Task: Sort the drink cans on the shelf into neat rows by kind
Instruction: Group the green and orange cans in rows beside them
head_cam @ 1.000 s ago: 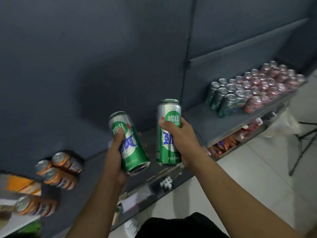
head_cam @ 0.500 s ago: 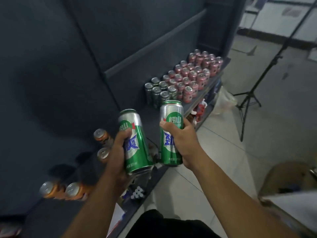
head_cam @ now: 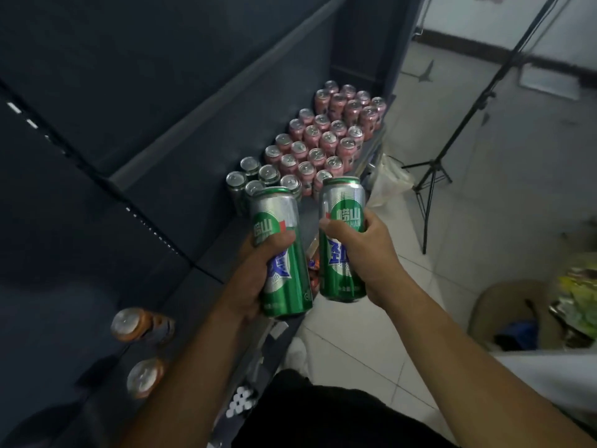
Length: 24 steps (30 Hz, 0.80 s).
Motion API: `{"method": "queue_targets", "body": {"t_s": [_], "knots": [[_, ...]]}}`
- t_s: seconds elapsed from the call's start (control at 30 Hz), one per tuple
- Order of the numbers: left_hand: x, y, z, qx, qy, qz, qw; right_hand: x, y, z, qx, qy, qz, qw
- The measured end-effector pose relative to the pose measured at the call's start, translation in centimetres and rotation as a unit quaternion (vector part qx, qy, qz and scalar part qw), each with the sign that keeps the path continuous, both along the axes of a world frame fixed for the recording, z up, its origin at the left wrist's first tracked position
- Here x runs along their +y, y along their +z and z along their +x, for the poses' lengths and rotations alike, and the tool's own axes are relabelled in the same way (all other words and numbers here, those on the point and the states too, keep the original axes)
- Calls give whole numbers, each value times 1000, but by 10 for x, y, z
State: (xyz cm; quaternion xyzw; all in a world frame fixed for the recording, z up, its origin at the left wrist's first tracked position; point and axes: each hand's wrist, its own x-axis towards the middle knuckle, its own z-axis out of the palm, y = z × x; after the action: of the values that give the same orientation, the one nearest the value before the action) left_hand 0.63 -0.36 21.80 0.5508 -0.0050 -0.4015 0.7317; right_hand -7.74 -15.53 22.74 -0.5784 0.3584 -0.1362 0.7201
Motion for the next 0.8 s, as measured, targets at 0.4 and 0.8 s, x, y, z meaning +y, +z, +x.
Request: {"method": "queue_targets", "body": {"t_s": [0.4, 0.8], "knots": [[-66, -19, 93, -47, 20, 18, 999, -65, -9, 92, 13, 16, -39, 999], [-146, -42, 124, -49, 158, 108, 980, -165, -37, 190, 7, 183, -26, 983]]}}
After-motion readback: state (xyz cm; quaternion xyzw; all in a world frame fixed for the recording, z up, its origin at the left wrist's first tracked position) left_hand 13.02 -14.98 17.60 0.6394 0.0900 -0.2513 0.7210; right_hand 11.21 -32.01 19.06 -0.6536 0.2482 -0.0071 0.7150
